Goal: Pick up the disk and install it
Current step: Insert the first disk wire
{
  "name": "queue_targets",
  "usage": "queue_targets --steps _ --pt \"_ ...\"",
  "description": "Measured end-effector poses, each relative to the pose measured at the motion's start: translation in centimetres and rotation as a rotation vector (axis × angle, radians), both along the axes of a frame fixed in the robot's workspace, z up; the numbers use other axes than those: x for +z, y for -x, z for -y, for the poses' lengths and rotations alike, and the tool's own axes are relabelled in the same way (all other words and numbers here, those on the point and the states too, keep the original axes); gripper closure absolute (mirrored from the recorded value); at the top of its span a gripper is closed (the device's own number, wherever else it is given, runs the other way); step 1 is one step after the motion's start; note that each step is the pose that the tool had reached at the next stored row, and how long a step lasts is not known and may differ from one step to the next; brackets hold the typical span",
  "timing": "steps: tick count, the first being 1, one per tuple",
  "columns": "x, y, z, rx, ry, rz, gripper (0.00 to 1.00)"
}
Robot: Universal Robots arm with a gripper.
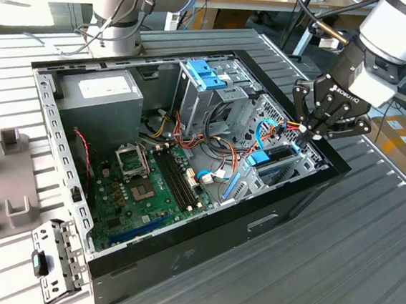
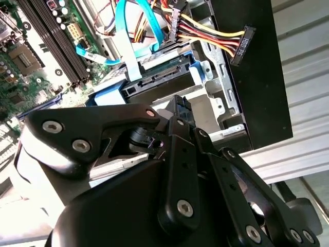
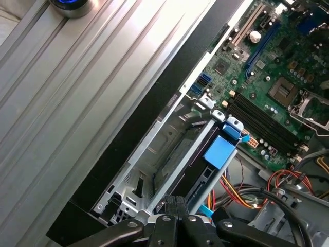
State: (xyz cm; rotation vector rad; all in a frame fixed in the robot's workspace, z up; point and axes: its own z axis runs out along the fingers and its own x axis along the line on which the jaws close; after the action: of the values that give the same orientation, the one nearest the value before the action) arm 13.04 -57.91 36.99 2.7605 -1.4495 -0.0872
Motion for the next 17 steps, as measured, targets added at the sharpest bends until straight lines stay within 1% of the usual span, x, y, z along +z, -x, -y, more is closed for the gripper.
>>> queue_targets --steps 3,4,11,13,16,17 --pt "-0.03 -0.01 0.00 -0.028 0.0000 0.0000 0.89" --pt "-0.03 -0.05 0.00 -0.031 0.0000 0.0000 0.89" --pt "-0.03 -1.84 -0.02 -0.031 0.0000 -0.0003 0.89" --pt "-0.03 -2.43 -0.03 -0.010 -0.0001 -0.0004 0.89" --pt "-0.03 -2.83 -0.03 0.025 -0.0001 -0.0005 0.89" --pt "-0.03 -2.83 -0.03 0.026 0.0000 -0.0005 0.89"
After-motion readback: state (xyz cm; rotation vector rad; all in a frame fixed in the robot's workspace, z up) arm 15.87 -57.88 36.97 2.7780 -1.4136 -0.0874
